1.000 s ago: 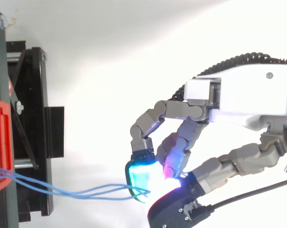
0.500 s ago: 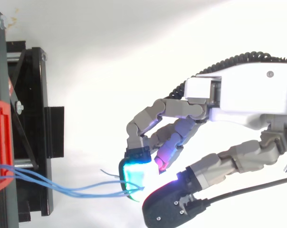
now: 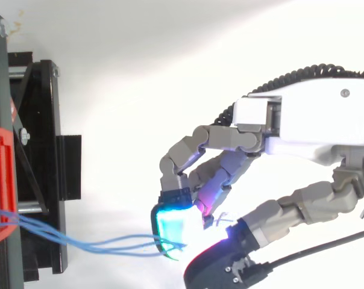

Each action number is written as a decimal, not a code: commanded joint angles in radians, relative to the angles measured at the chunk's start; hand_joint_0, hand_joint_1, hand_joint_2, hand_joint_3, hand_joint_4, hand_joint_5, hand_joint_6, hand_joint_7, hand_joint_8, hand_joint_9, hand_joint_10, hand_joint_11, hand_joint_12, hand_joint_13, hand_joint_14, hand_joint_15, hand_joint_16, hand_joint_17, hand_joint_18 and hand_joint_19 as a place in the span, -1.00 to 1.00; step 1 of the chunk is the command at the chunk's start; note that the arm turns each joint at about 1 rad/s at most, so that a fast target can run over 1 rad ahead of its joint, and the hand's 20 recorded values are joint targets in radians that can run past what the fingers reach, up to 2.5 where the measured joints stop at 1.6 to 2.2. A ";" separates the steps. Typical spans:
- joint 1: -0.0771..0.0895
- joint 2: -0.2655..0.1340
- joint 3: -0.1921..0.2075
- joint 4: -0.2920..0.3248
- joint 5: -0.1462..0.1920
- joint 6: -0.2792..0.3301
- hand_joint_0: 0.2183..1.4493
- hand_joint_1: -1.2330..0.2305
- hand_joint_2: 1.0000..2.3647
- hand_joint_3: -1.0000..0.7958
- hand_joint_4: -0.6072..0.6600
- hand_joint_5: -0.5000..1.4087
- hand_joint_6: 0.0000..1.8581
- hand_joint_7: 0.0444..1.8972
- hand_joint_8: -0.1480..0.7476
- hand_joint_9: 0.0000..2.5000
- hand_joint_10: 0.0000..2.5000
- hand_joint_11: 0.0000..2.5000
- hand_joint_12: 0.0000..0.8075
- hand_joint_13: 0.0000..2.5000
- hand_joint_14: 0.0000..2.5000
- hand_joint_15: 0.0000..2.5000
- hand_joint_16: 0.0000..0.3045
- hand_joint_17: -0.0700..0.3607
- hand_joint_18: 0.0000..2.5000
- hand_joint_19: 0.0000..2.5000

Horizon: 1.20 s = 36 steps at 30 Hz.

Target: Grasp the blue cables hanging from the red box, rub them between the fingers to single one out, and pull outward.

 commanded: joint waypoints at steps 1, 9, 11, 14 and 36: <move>0.000 0.000 0.000 0.002 0.000 0.000 -0.29 -0.41 -1.00 -0.44 0.13 -0.66 -0.02 0.08 -0.16 -0.19 -0.99 -0.56 -0.23 -0.51 -0.98 -0.70 -0.71 -0.21 -0.62 -0.65; -0.006 -0.001 0.000 0.003 -0.003 0.000 -0.31 -0.37 -1.00 -0.44 0.10 -0.63 -0.03 0.15 -0.17 -0.09 -0.98 -0.49 -0.22 -0.45 -0.98 -0.66 -0.72 -0.22 -0.57 -0.63; -0.008 0.000 0.000 0.003 -0.005 0.000 -0.30 -0.40 -1.00 -0.44 0.07 -0.62 -0.03 0.14 -0.16 -0.08 -0.98 -0.49 -0.22 -0.42 -0.98 -0.64 -0.72 -0.23 -0.55 -0.61; -0.008 -0.001 0.000 0.003 -0.003 -0.001 -0.30 -0.40 -1.00 -0.44 0.05 -0.61 -0.03 0.19 -0.18 -0.01 -0.98 -0.44 -0.23 -0.37 -0.98 -0.58 -0.72 -0.23 -0.50 -0.58; -0.009 -0.001 0.038 0.003 0.002 -0.004 -0.39 -0.16 -1.00 -0.44 0.05 -0.61 -0.05 0.19 -0.15 0.04 -0.98 -0.44 -0.23 -0.26 -0.98 -0.55 -0.71 -0.21 -0.42 -0.52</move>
